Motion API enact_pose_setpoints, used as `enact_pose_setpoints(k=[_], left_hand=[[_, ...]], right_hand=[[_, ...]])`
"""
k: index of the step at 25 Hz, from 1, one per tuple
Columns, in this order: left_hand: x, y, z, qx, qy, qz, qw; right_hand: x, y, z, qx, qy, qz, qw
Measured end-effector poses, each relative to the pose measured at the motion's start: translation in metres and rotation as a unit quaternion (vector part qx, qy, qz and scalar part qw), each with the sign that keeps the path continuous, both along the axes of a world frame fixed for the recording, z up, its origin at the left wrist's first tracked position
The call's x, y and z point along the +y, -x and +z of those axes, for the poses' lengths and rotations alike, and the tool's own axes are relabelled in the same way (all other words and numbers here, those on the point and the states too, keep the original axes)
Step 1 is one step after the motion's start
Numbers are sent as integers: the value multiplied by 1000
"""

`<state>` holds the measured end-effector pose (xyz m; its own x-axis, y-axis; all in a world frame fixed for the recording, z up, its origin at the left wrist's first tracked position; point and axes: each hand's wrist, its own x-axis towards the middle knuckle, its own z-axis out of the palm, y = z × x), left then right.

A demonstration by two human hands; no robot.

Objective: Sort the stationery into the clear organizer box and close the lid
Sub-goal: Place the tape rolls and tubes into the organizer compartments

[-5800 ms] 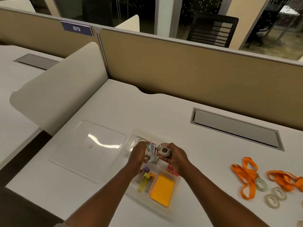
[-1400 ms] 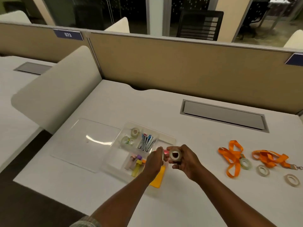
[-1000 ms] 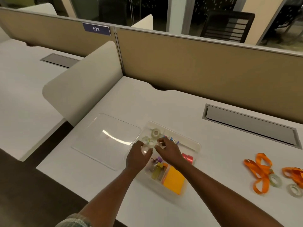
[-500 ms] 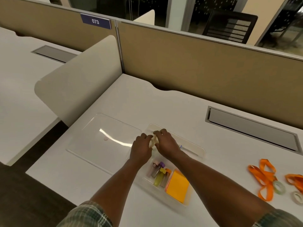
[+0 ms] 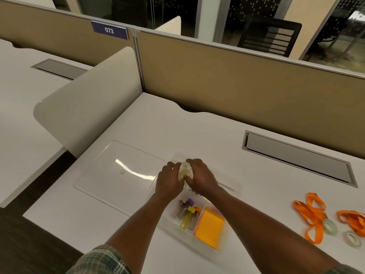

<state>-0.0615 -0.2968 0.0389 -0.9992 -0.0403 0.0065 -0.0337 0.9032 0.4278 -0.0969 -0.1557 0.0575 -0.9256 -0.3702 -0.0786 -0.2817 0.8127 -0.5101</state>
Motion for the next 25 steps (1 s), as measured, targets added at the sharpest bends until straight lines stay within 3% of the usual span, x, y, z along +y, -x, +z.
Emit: enact_pose_setpoints(k=[7, 15, 25], left_hand=[[75, -5, 21, 21, -33, -51, 998], [228, -29, 21, 4, -66, -160, 985], [396, -58, 1, -16, -27, -264, 964]], right_hand=[[86, -29, 13, 24, 35, -58, 997], [234, -83, 14, 28, 37, -158, 986], [415, -158, -12, -1, 16, -291, 956]])
